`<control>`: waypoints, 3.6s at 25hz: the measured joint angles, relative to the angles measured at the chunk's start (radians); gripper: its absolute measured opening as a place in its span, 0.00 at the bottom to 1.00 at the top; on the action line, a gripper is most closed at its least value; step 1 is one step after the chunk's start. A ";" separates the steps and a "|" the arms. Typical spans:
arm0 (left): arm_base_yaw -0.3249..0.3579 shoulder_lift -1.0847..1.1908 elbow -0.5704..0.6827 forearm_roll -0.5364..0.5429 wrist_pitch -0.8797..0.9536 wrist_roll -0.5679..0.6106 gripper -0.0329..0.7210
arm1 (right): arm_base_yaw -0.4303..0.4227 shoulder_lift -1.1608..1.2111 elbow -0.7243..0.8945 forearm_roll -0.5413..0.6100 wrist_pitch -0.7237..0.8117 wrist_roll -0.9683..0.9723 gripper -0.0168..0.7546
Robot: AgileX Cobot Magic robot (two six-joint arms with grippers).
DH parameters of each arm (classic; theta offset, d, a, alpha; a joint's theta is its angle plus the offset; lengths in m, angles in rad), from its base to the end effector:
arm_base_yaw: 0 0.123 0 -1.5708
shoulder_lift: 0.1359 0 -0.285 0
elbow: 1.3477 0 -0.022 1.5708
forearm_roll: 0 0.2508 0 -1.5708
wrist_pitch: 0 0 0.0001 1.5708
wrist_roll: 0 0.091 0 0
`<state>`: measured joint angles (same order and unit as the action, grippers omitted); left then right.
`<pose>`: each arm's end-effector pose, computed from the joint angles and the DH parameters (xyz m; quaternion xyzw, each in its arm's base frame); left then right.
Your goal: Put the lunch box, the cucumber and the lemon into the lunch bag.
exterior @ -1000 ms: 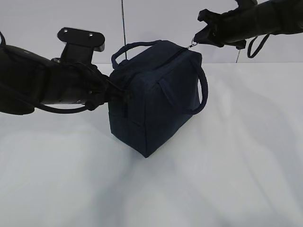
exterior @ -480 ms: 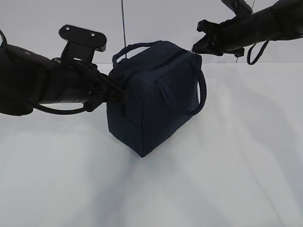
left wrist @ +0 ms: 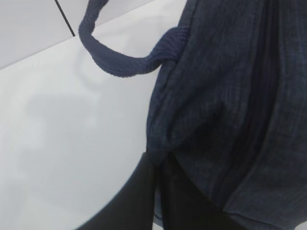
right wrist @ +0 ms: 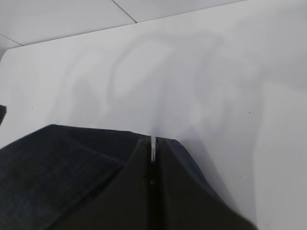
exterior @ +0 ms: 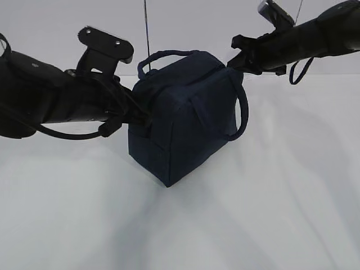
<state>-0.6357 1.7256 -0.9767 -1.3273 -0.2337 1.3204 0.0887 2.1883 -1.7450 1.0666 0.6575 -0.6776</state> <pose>0.3066 -0.2010 0.2089 0.2249 0.8522 -0.0492 0.4698 0.4895 0.0925 0.2137 -0.0299 0.8806 0.3230 0.3454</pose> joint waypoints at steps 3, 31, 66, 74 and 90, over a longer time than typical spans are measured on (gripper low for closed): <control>0.000 0.000 0.000 0.035 0.000 0.000 0.03 | -0.002 0.017 -0.002 0.035 0.000 0.007 0.02; -0.002 0.002 0.000 0.352 -0.120 0.000 0.03 | -0.146 0.041 -0.005 0.365 0.295 0.228 0.02; -0.002 0.033 0.000 0.375 -0.162 0.000 0.03 | -0.133 0.114 -0.007 0.339 0.288 0.128 0.02; -0.004 0.030 0.000 0.395 -0.160 -0.002 0.03 | -0.107 0.114 -0.007 0.272 0.268 0.085 0.02; -0.026 0.028 0.000 0.432 -0.160 -0.003 0.03 | -0.052 0.114 -0.008 0.060 0.134 -0.002 0.02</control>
<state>-0.6614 1.7540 -0.9767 -0.8949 -0.3938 1.3173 0.0363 2.3026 -1.7528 1.1268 0.7918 -0.6792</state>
